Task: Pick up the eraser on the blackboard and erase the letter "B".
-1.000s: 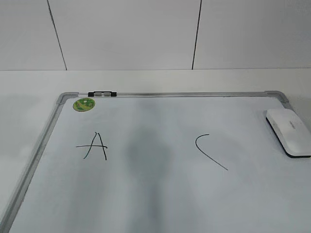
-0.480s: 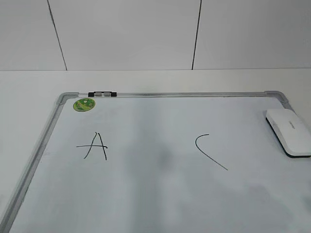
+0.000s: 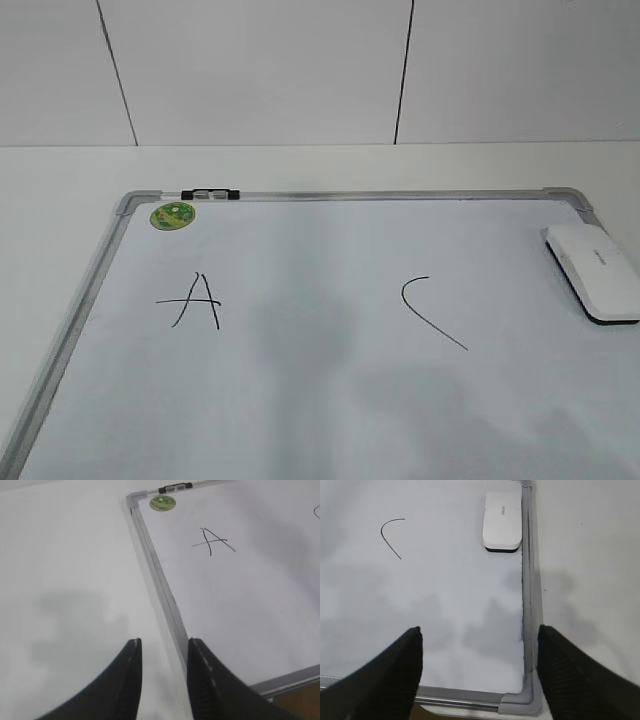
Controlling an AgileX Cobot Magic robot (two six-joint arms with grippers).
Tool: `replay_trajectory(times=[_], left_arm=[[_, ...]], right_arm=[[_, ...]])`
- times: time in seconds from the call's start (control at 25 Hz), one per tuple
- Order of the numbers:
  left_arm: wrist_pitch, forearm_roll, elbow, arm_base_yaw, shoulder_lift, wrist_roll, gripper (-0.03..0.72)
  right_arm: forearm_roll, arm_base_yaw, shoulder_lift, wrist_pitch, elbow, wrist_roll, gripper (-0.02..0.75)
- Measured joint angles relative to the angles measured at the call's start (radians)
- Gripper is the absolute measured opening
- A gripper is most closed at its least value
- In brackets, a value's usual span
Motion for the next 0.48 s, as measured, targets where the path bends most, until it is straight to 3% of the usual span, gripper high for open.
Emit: replay_trajectory(times=[0.48], left_arm=[[-0.065,-0.002,0.033,0.000,0.000,0.000,0.235]], right_arm=[[0.004,0.000,0.000,-0.047,0.026,-0.002,0.551]])
